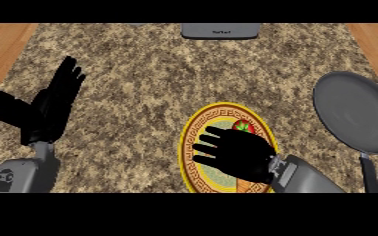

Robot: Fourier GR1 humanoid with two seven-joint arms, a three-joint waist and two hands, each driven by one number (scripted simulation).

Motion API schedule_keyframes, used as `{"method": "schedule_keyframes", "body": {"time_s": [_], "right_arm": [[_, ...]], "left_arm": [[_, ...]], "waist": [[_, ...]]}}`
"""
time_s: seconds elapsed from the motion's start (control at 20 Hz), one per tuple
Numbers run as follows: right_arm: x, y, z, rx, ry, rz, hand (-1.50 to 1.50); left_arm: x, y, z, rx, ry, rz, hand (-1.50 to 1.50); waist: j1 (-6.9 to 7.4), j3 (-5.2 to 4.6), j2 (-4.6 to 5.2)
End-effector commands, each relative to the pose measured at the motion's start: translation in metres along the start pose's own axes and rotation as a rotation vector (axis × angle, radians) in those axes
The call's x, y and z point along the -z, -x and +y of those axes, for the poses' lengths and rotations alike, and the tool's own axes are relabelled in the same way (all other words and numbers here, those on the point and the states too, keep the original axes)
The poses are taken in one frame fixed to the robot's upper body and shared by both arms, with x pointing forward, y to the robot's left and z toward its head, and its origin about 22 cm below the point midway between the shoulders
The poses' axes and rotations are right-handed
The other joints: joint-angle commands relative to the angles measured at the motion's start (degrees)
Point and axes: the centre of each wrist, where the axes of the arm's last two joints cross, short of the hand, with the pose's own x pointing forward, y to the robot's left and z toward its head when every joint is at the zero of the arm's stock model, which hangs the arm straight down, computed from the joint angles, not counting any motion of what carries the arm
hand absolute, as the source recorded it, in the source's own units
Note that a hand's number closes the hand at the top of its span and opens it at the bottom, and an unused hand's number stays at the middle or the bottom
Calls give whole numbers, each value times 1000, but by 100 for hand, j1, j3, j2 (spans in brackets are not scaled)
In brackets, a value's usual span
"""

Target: Pick the croissant from the plate and place it in the pan

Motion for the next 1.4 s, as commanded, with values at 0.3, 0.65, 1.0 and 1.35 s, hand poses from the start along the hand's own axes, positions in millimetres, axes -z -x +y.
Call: {"method": "schedule_keyframes", "body": {"time_s": [0.3, 0.65, 1.0, 1.35], "right_arm": [[18, 13, 19, 37, -6, -18, -150], [49, 7, 22, 53, -41, -31, -150], [65, -2, 53, 13, 3, -145, 150], [57, 20, 47, 87, 30, -174, 150]], "left_arm": [[5, 8, -6, 9, -20, -21, 0], [5, 13, -12, -10, -4, -5, 0], [-21, 1, -20, -16, 6, -1, 0], [-5, -2, 0, 11, 8, -14, 0]], "waist": [[-18, -1, 0], [-14, -1, 4], [24, 2, -3], [4, 0, 0]]}}
